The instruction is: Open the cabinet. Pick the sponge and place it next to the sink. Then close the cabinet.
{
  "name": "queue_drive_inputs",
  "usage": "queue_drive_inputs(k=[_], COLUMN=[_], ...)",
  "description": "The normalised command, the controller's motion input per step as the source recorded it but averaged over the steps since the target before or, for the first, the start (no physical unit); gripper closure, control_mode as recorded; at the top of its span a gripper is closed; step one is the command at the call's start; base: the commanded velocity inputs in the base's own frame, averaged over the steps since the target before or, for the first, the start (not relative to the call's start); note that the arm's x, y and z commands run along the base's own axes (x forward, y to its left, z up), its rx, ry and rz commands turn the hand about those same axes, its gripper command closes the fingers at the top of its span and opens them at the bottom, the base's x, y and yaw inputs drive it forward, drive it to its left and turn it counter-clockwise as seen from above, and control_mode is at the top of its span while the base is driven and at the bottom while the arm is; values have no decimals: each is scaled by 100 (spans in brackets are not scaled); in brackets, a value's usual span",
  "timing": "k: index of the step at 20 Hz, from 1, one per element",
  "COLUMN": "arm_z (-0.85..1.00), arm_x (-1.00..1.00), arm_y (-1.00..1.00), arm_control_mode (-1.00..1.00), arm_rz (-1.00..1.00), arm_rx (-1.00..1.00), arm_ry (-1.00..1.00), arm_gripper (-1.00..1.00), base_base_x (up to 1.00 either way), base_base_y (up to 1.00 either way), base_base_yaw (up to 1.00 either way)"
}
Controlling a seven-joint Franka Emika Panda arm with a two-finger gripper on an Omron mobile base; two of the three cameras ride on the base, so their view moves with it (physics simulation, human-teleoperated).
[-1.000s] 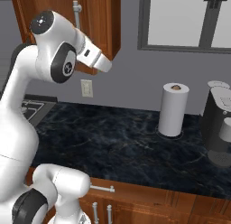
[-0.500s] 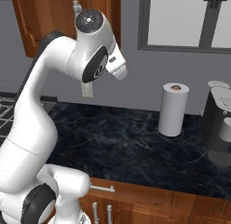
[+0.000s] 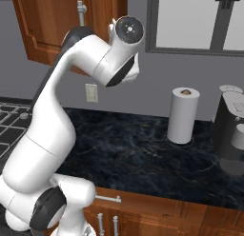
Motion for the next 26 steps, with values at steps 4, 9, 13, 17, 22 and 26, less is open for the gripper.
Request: queue_drive_inputs(k=[4,9,13,17,22,26], arm_z=[-55,-44,-30,14,28,19], arm_x=[2,20,34,5,0,0], arm_y=[0,1,3,8,0,0], arm_control_mode=[-100,-100,-100,-100,-100,-100], arm_rz=[0,0,0,1,11,20], arm_rx=[25,21,20,12,8,0], arm_ry=[-21,-22,-26,-15,-7,-1], arm_gripper=[-100,-100,-100,-100,-100,-100], base_base_x=[0,0,0,0,0,0], base_base_y=[0,0,0,0,0,0], base_base_yaw=[0,0,0,0,0,0])
